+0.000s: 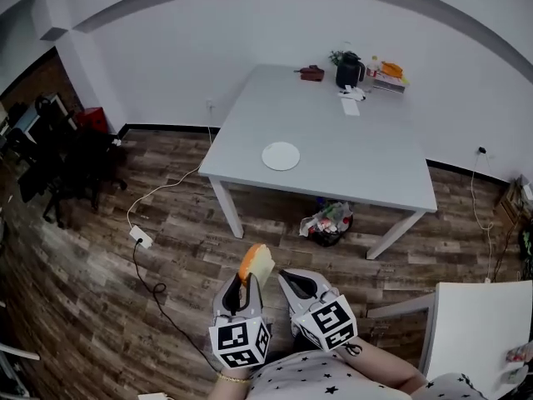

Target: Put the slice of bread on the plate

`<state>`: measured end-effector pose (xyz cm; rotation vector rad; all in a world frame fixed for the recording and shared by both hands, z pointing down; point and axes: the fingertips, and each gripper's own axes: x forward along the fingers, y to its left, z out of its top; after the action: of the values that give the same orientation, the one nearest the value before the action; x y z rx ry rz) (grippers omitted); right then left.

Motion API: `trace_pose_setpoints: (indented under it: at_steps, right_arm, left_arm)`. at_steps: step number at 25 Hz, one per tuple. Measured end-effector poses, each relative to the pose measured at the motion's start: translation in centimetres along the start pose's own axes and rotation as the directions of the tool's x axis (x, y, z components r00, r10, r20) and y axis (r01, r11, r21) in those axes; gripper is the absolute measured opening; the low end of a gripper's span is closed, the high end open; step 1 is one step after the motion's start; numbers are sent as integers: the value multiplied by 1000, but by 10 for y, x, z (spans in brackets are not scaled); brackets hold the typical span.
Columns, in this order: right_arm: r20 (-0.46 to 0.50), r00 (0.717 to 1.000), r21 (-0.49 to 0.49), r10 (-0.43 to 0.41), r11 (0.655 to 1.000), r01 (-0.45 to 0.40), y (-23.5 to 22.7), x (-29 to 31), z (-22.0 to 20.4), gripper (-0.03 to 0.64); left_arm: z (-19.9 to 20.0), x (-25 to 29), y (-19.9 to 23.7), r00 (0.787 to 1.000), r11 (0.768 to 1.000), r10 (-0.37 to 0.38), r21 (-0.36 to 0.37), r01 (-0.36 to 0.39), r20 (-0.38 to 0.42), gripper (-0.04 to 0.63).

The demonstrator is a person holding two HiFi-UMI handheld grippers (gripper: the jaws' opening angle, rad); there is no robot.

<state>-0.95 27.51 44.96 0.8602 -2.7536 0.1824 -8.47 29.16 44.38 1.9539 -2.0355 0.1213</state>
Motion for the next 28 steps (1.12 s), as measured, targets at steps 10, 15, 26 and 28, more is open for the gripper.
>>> trace_pose_setpoints:
  at_steps: [10, 15, 26, 28]
  right_arm:
    - [16, 1000, -14, 17, 1000, -17, -120, 68, 40, -2]
    - [11, 1000, -11, 13, 1000, -12, -165, 90, 47, -2]
    - [-8, 1000, 24, -2, 1000, 2, -209, 110, 45, -2]
    - [-13, 1000, 30, -2, 1000, 3, -213, 115, 44, -2]
  left_arm:
    - [49, 127, -16, 999, 1000, 24, -12, -24, 22, 97]
    - [59, 173, -24, 999, 1000, 28, -12, -28, 16, 97]
    - [62, 219, -34, 1000, 999, 22, -33, -22, -12, 97]
    - [63, 226, -33, 1000, 999, 15, -43, -16, -16, 97]
